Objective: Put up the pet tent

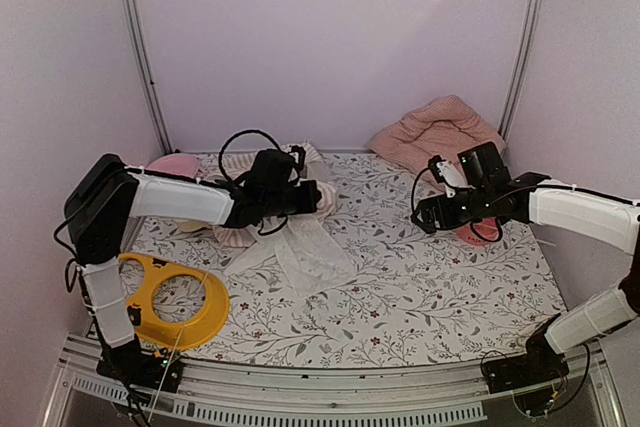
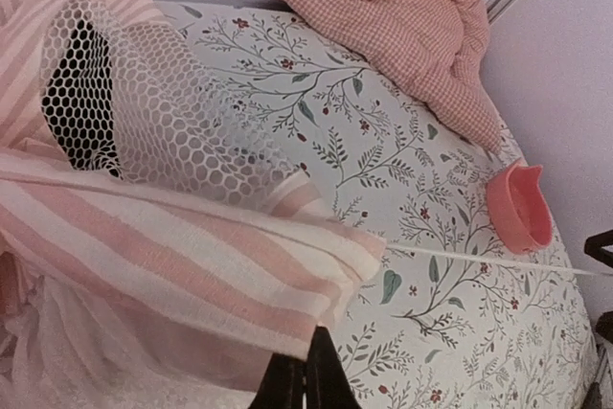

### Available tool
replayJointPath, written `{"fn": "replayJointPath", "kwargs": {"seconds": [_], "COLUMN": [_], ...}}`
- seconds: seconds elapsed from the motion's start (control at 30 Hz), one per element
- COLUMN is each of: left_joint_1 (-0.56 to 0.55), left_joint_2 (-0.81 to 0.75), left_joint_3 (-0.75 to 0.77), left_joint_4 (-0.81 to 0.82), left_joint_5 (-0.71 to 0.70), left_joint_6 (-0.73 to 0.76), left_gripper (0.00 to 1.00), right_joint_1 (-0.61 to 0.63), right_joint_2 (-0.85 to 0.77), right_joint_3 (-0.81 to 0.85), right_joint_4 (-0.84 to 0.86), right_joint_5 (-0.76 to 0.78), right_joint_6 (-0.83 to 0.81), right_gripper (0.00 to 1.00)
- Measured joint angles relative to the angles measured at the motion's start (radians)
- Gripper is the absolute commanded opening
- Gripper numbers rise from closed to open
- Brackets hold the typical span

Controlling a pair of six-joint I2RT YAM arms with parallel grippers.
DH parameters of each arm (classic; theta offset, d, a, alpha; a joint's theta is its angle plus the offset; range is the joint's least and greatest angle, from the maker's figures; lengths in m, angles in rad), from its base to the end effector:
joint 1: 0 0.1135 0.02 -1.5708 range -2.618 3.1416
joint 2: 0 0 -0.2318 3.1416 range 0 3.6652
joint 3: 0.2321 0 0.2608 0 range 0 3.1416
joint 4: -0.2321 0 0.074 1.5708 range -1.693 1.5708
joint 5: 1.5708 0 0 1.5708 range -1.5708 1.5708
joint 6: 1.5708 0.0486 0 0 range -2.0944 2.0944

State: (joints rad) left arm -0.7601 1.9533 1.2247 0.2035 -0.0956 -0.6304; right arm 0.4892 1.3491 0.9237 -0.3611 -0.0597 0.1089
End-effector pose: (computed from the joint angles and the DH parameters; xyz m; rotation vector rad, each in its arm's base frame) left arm 0.3233 -0.3010 0.1430 0.0813 2.1789 -0.7247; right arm 0.2736 0.1489 0.2028 -0.4796 2.3361 0.3586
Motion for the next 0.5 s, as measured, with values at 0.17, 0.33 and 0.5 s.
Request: {"fn": "replayJointPath", "kwargs": {"seconds": [0.17, 0.33, 0.5], "left_joint_1": [0.023, 0.076, 0.089], "left_joint_2": [-0.121, -0.121, -0.077], "left_joint_3": [-0.064, -0.080, -0.080], "left_joint_4": [-0.011, -0.042, -0.043], "left_joint_5": [0.004, 0.013, 0.033], "left_joint_6": [0.048, 0.098, 0.134], "left_gripper": [0.00, 0.00, 0.00], "right_joint_1": [0.072, 0.106, 0.105], "right_joint_2": [0.033, 0.014, -0.035], "right_joint_3": [0.048, 0.114, 0.166], "right_joint_4": [-0.073, -0.150, -0.247], "right_joint_5": [-0.019, -0.023, 0.006], "right_joint_6": [-0.013, 0.000, 0.035], "right_gripper": [0.98, 0.99, 1.00]}}
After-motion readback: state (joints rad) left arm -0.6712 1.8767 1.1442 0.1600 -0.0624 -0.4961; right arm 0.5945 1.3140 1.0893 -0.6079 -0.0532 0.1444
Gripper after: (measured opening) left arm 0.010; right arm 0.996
